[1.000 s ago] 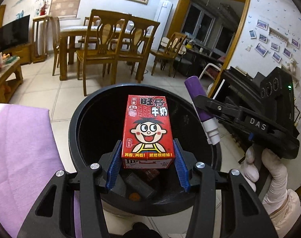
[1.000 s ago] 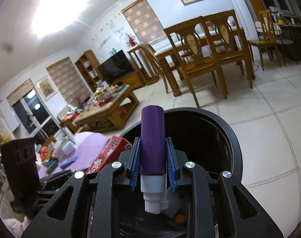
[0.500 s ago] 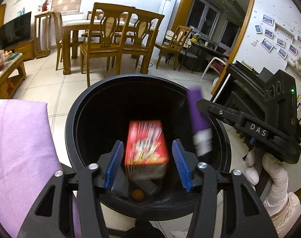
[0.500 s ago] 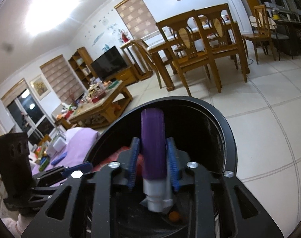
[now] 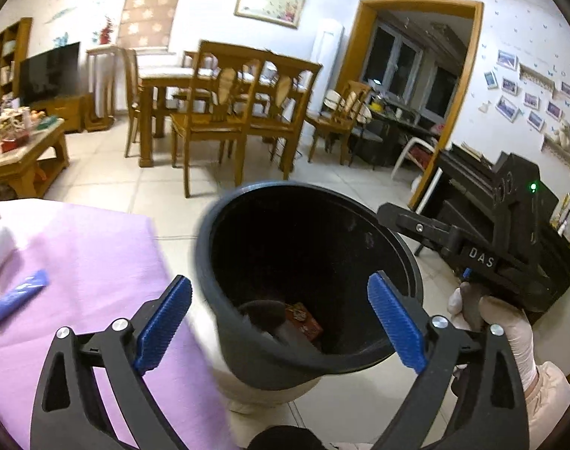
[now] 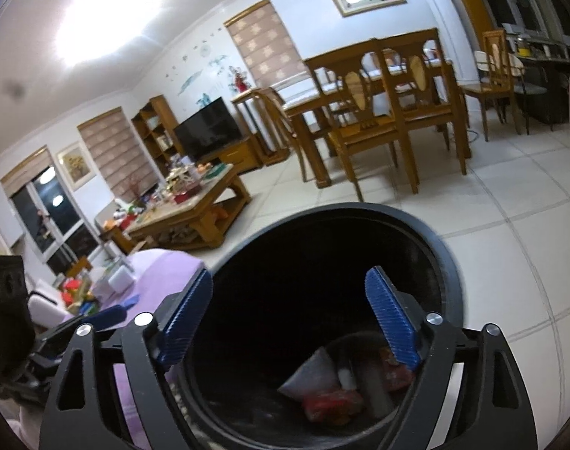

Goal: Collect trash
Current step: 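Open both tools to drop the tube and box into the bin, then return, then grasp the tan paper milk bag with the left tool while the right tool grasps the blue-green milk carton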

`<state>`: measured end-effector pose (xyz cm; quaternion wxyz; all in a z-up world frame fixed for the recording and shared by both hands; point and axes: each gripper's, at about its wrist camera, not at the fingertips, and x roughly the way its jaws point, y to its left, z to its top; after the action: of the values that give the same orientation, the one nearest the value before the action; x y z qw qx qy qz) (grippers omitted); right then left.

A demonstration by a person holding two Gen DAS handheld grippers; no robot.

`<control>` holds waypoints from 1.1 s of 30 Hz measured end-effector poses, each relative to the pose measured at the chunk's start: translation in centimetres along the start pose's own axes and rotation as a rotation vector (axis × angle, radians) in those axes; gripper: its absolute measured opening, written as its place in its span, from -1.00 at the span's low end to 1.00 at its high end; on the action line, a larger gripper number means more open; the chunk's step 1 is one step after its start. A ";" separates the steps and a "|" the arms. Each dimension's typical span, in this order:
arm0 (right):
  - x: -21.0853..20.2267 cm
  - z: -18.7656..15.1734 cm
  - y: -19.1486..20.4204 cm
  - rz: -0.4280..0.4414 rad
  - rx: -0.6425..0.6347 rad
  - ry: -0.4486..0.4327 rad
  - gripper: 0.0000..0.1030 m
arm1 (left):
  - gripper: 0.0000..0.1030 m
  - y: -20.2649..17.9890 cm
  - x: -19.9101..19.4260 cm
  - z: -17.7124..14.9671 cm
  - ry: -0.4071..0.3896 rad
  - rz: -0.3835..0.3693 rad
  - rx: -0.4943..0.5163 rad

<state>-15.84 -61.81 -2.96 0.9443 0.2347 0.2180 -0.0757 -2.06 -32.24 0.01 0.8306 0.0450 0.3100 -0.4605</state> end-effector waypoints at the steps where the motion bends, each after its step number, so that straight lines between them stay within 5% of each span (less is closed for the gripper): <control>1: 0.2 0.0 1.1 0.014 -0.014 0.002 0.66 | 0.87 0.7 -0.7 0.0 -0.011 0.011 -0.009; 7: 2.1 0.0 7.5 0.090 -0.105 0.030 0.67 | 0.87 7.0 -5.9 -0.4 -0.077 0.093 -0.089; 12: 4.9 -0.5 14.0 0.167 -0.181 0.075 0.67 | 0.87 13.3 -10.6 -0.6 -0.125 0.238 -0.101; 18: 9.0 -1.3 21.3 0.244 -0.238 0.132 0.67 | 0.89 22.9 -13.5 -0.6 -0.066 0.444 -0.031; 24: 13.7 -1.7 27.5 0.299 -0.286 0.184 0.67 | 0.89 31.8 -12.7 -1.2 0.049 0.465 -0.048; 28: 16.3 -2.4 30.9 0.326 -0.345 0.212 0.67 | 0.89 33.7 -11.3 -1.6 0.106 0.478 0.002; 30: 17.7 -2.2 32.5 0.337 -0.387 0.225 0.89 | 0.89 34.1 -10.6 -1.5 0.114 0.483 0.020; 33: 20.1 -1.9 35.6 0.317 -0.486 0.233 0.90 | 0.89 34.7 -10.1 -1.7 0.127 0.507 0.018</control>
<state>10.14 -30.47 1.10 0.9414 0.0404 0.2971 0.1544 20.76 -4.30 -3.08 0.8979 0.1573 0.3362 -0.2365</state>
